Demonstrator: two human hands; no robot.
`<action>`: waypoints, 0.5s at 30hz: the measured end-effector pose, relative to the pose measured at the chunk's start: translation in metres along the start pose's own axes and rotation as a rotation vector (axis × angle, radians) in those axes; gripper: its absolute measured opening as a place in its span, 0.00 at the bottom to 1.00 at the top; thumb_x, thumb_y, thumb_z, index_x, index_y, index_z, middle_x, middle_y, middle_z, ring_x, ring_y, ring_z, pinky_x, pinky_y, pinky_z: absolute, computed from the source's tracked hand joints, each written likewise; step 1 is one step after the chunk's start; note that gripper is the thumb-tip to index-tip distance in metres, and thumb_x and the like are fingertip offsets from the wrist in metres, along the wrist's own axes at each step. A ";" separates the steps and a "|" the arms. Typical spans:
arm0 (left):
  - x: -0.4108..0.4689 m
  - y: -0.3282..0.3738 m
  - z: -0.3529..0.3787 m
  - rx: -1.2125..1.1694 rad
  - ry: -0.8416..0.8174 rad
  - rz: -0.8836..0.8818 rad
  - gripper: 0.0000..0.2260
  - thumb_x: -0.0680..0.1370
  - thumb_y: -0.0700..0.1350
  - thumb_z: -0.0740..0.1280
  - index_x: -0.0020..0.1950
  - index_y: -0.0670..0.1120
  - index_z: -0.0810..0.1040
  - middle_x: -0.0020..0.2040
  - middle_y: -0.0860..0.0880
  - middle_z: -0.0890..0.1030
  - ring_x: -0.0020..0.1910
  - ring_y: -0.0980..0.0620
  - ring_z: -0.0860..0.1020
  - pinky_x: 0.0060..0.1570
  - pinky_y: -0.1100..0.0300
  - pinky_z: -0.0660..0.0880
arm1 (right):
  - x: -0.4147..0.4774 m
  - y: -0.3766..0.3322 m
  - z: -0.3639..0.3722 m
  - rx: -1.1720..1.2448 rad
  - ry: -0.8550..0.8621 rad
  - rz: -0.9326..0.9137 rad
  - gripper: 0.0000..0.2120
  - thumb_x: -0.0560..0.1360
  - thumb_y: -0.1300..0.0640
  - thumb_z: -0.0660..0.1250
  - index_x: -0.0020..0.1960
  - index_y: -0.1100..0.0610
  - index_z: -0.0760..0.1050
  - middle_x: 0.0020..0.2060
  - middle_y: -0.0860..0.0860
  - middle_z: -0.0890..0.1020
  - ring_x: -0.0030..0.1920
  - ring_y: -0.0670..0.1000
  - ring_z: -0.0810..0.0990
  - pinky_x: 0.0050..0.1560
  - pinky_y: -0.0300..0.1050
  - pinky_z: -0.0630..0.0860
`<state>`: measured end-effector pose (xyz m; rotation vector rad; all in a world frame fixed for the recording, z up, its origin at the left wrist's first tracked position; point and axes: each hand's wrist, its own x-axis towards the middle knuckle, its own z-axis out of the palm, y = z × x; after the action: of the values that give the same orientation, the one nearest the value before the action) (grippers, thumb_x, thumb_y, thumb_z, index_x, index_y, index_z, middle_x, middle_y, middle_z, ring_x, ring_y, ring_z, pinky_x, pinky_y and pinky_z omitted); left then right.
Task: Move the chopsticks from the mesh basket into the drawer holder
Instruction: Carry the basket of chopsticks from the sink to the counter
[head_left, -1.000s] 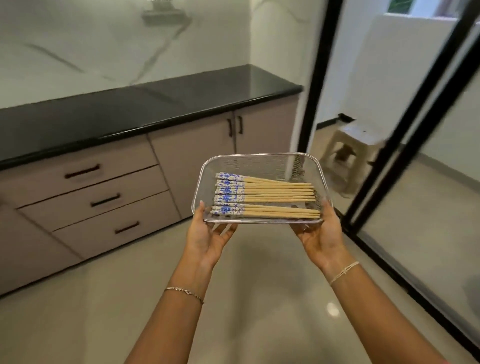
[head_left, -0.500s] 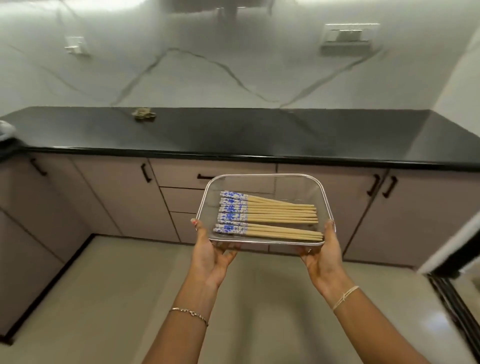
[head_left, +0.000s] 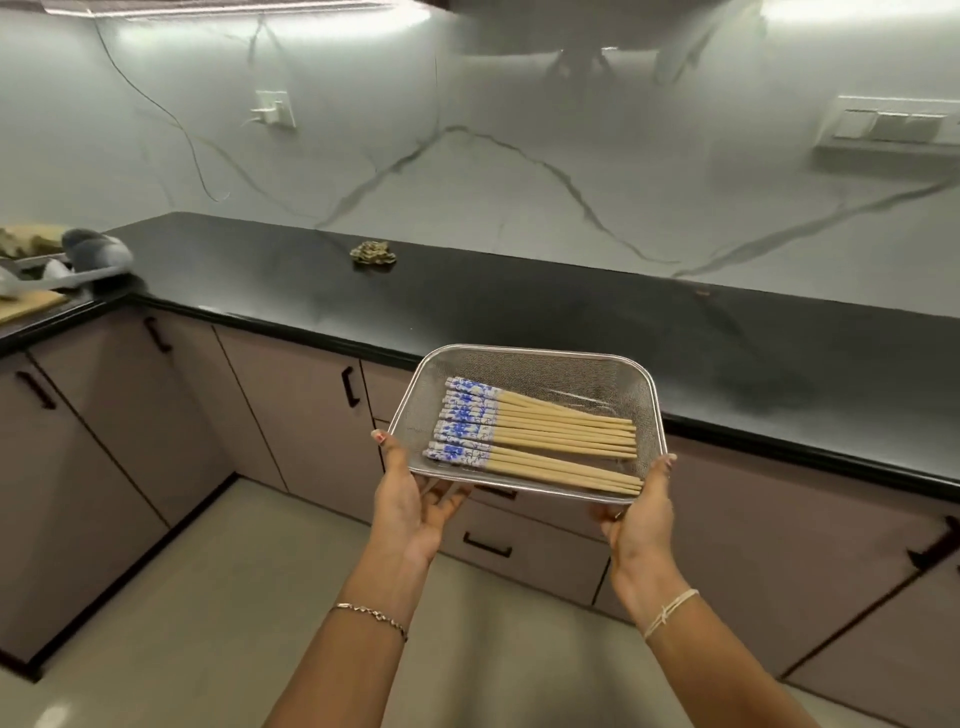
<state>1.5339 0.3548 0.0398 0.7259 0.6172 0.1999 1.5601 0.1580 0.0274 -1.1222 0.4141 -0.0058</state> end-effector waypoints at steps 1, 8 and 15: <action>0.015 0.004 0.004 -0.012 0.003 -0.007 0.29 0.76 0.67 0.56 0.64 0.45 0.74 0.58 0.40 0.80 0.57 0.39 0.78 0.54 0.42 0.77 | 0.012 0.002 0.009 -0.015 -0.001 -0.011 0.32 0.76 0.32 0.49 0.71 0.51 0.67 0.66 0.54 0.76 0.65 0.57 0.75 0.65 0.58 0.70; 0.118 0.044 0.042 0.006 0.028 -0.028 0.24 0.79 0.63 0.55 0.64 0.47 0.74 0.56 0.40 0.80 0.54 0.41 0.79 0.47 0.46 0.78 | 0.099 0.014 0.082 -0.076 0.078 -0.004 0.40 0.71 0.26 0.45 0.74 0.48 0.62 0.73 0.51 0.67 0.72 0.57 0.67 0.71 0.62 0.64; 0.212 0.076 0.073 0.061 0.013 -0.064 0.20 0.82 0.58 0.54 0.62 0.46 0.74 0.57 0.40 0.81 0.51 0.42 0.81 0.46 0.46 0.79 | 0.176 0.029 0.146 -0.086 0.226 0.022 0.40 0.71 0.26 0.45 0.72 0.49 0.66 0.70 0.54 0.71 0.70 0.57 0.70 0.70 0.61 0.66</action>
<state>1.7506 0.4498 0.0364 0.7629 0.6606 0.1277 1.7647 0.2609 -0.0012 -1.2061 0.6332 -0.0971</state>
